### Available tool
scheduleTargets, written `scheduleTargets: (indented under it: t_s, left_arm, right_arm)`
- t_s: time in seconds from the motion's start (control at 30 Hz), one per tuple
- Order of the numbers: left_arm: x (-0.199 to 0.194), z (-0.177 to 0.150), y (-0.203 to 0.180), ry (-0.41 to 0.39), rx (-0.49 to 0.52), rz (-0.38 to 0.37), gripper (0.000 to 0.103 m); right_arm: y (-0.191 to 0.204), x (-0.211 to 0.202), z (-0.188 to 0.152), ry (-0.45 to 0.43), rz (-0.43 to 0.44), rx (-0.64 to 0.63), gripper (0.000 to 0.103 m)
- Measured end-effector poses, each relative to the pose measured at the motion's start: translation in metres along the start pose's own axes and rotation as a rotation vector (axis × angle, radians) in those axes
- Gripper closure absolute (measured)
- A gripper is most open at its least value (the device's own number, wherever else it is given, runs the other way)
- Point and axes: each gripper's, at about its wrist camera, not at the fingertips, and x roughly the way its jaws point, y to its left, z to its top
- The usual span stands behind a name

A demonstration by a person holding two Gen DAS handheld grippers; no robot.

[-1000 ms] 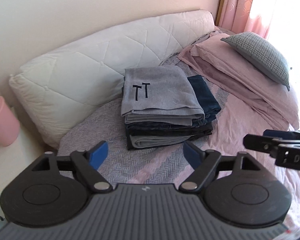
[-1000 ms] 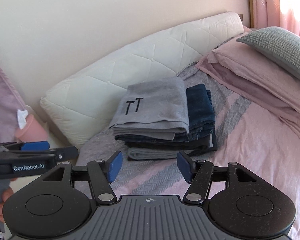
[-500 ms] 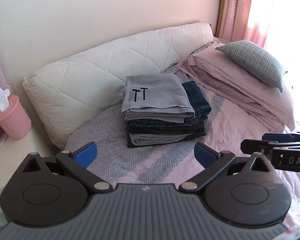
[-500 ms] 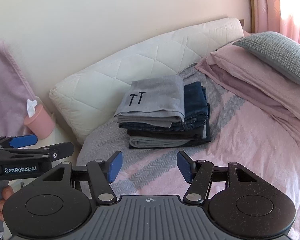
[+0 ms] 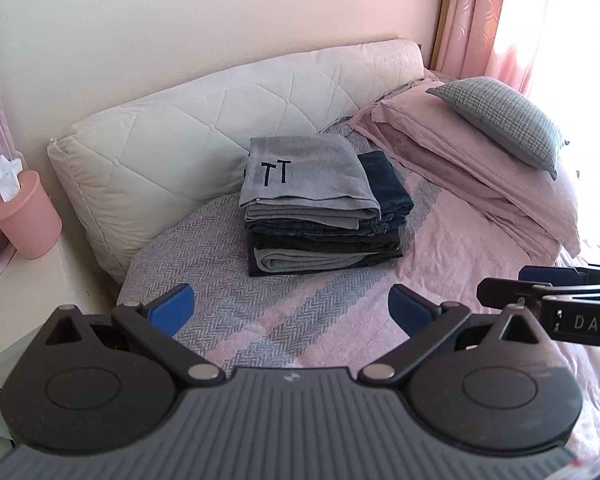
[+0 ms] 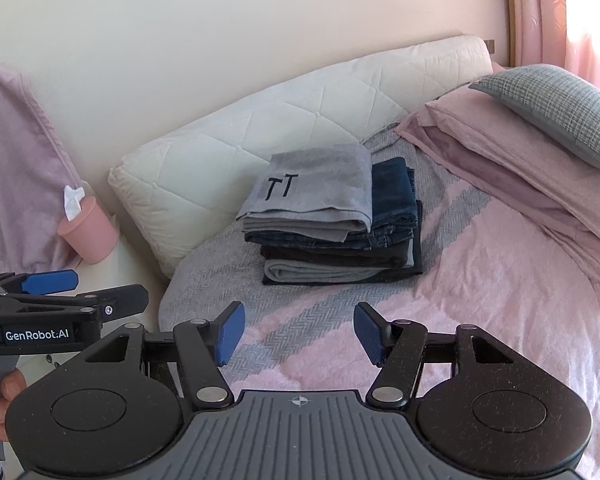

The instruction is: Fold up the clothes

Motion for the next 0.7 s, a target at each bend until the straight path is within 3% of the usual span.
scheduleTargets:
  t_s: [0.7]
  left_arm:
    - [0.014,0.001,0.009,0.028,0.002,-0.009,0.001]
  right_arm:
    - [0.006,0.013,0.001,0.021,-0.002,-0.006,0.045]
